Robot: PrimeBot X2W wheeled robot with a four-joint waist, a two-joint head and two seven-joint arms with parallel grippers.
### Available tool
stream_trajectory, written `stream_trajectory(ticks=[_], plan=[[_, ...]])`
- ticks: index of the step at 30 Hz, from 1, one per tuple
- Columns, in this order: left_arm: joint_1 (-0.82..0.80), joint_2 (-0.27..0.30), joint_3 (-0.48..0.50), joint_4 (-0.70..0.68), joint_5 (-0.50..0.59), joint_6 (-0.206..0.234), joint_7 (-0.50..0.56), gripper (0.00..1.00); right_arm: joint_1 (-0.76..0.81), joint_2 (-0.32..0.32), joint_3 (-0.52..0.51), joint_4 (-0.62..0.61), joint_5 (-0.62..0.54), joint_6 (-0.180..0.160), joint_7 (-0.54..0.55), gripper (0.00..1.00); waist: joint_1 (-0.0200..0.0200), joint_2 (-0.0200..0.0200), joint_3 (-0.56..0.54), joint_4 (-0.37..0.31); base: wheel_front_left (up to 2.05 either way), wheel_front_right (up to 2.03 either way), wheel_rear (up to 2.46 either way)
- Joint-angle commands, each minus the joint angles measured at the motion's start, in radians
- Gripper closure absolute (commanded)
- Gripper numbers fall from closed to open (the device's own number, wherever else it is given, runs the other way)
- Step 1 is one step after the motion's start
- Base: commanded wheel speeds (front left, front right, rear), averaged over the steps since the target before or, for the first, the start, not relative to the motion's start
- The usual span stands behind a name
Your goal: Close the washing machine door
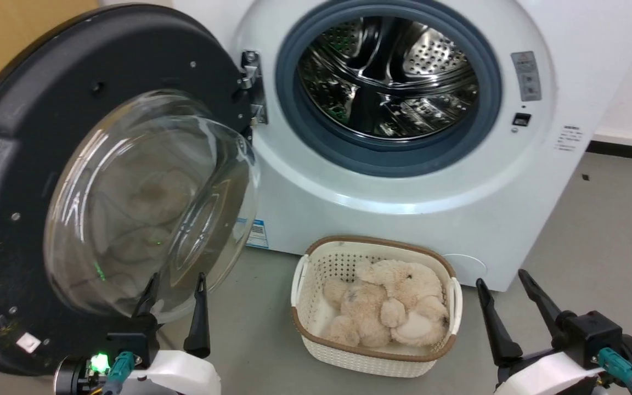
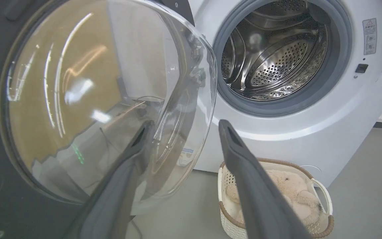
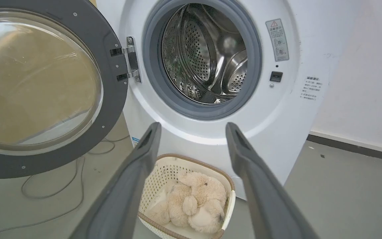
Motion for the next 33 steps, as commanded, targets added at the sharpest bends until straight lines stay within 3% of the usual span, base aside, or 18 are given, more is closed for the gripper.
stream_trajectory(ticks=[1,33], plan=[[0.01,0.0,0.0,-0.001,-0.004,0.005,-0.011,0.0,0.006,0.001,0.004,0.003,0.007,0.0,-0.01,0.0,0.0,0.0,0.0,0.007,0.0,0.0,0.0],[0.071,0.0,0.012,-0.084,-0.055,0.085,-0.078,0.0,-0.084,-0.049,0.127,0.069,0.096,0.0,-0.077,0.0,0.0,0.0,0.029,0.159,-0.02,-0.02,-0.02]])
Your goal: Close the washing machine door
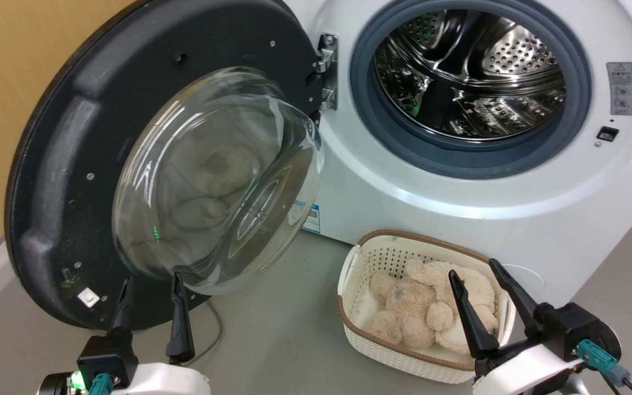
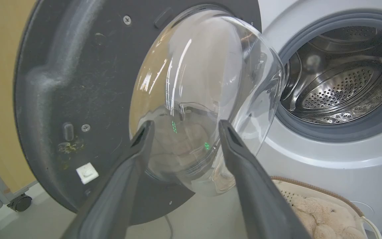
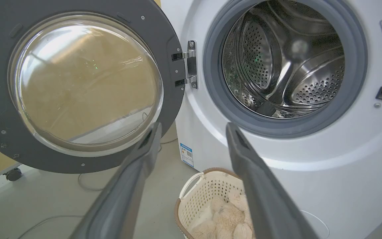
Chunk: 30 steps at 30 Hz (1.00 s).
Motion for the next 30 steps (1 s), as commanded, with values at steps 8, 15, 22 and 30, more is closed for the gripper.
stream_trajectory(ticks=[8,15,22,30], plan=[[0.027,0.0,-0.01,-0.019,-0.014,0.026,-0.025,0.0,-0.026,-0.017,0.021,0.006,0.03,0.001,-0.025,0.0,0.0,0.0,0.003,0.041,-0.03,-0.03,-0.03],[0.036,0.0,-0.011,-0.027,-0.022,0.037,-0.039,0.0,-0.029,-0.023,0.038,0.009,0.047,0.001,-0.039,0.0,0.0,0.0,0.006,0.072,0.0,0.0,0.0],[0.042,0.0,-0.008,-0.034,-0.032,0.047,-0.054,0.0,-0.034,-0.029,0.055,0.014,0.065,0.001,-0.054,0.0,0.0,0.0,0.008,0.103,0.0,0.0,0.0],[0.051,0.0,-0.008,-0.044,-0.04,0.057,-0.071,0.0,-0.035,-0.033,0.067,0.018,0.082,0.001,-0.071,0.0,0.0,0.0,0.01,0.137,0.0,0.0,0.0]])
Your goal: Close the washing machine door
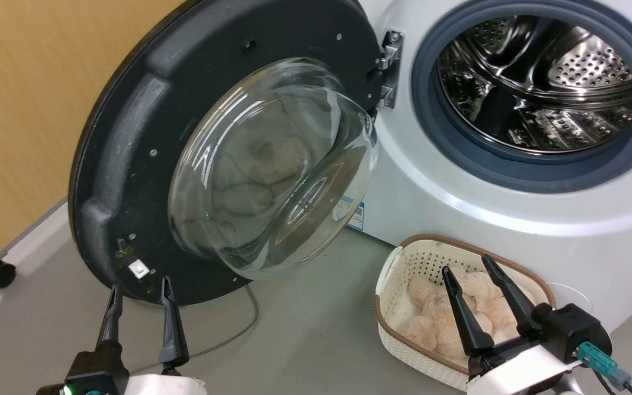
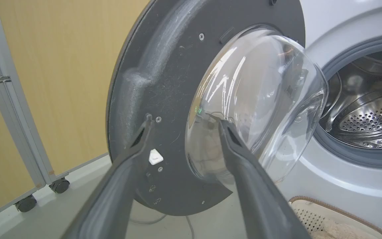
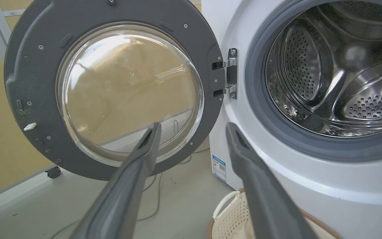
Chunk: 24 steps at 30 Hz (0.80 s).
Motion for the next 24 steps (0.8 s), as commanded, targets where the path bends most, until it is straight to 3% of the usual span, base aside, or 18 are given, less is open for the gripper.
stream_trajectory(ticks=[1,12,14,20,24], plan=[[0.018,0.0,-0.002,-0.008,-0.007,0.01,-0.011,0.0,-0.015,-0.006,0.007,0.005,0.015,0.001,-0.011,0.0,0.0,0.0,0.001,0.012,0.0,0.0,0.0],[0.021,0.0,-0.006,-0.009,-0.011,0.016,-0.032,0.02,-0.009,-0.004,0.01,0.005,0.032,0.001,-0.032,0.0,0.0,0.0,0.008,0.056,0.0,0.0,0.0],[0.021,0.0,-0.008,-0.004,-0.01,0.008,-0.036,1.0,-0.006,-0.003,0.009,0.004,0.035,0.001,-0.036,0.0,0.0,0.0,0.009,0.065,0.0,0.0,0.0],[-0.01,0.008,0.03,-0.025,-0.026,-0.02,-0.049,1.0,0.011,0.0,-0.006,-0.006,0.038,0.001,-0.048,0.0,0.0,0.0,0.014,0.092,0.0,0.0,0.0],[-0.067,0.042,0.088,-0.016,-0.073,-0.062,-0.049,1.0,0.027,-0.002,-0.034,-0.03,0.025,0.001,-0.048,0.0,0.0,0.0,0.035,0.091,0.0,0.0,0.0]])
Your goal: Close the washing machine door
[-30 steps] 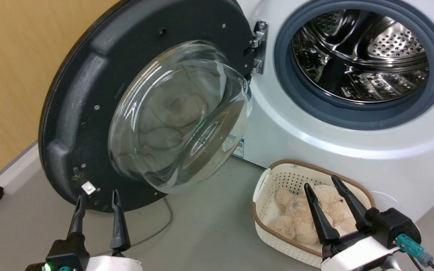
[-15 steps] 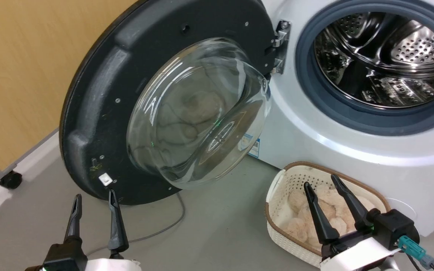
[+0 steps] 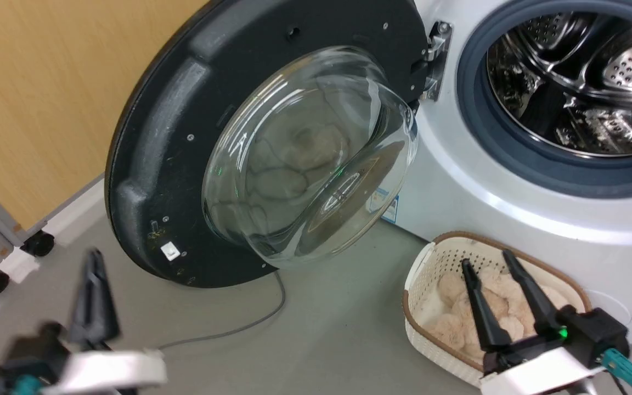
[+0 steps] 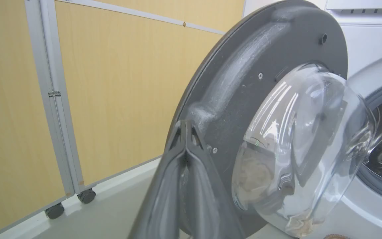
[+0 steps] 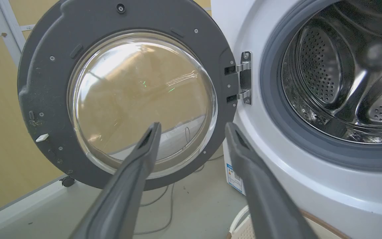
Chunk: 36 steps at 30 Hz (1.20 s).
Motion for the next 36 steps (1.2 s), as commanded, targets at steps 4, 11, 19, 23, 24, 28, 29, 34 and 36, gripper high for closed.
stream_trajectory(ticks=[4,11,19,23,24,28,29,34,36], plan=[[-0.14,0.05,0.082,0.061,-0.128,-0.06,0.026,1.0,0.031,-0.011,-0.037,-0.036,-0.021,0.001,-0.005,0.0,-0.0001,0.0,0.034,-0.001,0.0,0.0,0.0],[-0.364,0.185,0.227,0.215,-0.329,-0.114,0.175,1.0,0.042,-0.02,-0.047,-0.066,-0.032,0.001,-0.004,0.0,-0.0001,0.0,0.081,-0.045,0.0,0.0,0.0],[-0.607,0.238,0.412,0.534,-0.801,-0.077,0.672,1.0,0.015,-0.037,-0.042,-0.067,-0.029,0.001,-0.004,0.0,-0.0001,0.0,0.117,-0.116,0.0,0.0,0.0],[-0.597,0.232,0.43,0.538,-0.917,-0.078,0.837,1.0,0.014,-0.037,-0.045,-0.063,-0.028,0.001,-0.004,0.0,-0.0001,0.0,0.114,-0.124,0.0,0.0,0.0],[-0.591,0.23,0.435,0.533,-0.937,-0.081,0.862,1.0,0.014,-0.037,-0.045,-0.06,-0.029,0.001,-0.004,0.0,-0.0001,0.0,0.112,-0.126,0.0,0.0,0.0],[-0.557,0.217,0.44,0.506,-1.006,-0.103,0.959,1.0,0.017,-0.034,-0.048,-0.042,-0.033,0.001,-0.004,0.0,-0.0001,0.0,0.097,-0.133,0.0,0.0,0.0],[-0.547,0.212,0.438,0.494,-1.022,-0.11,0.983,1.0,0.019,-0.03,-0.051,-0.04,-0.033,0.001,-0.004,0.0,-0.0001,0.0,0.091,-0.136,0.0,0.0,0.0],[-0.477,0.182,0.408,0.42,-1.065,-0.118,1.09,1.0,0.031,-0.012,-0.069,-0.033,-0.036,0.001,-0.004,0.0,-0.0001,0.0,0.054,-0.151,0.0,0.0,0.0],[-0.441,0.171,0.392,0.388,-1.063,-0.109,1.117,1.0,0.037,-0.003,-0.074,-0.03,-0.037,0.001,-0.004,0.0,-0.0001,0.0,0.033,-0.163,0.0,0.0,0.0]])
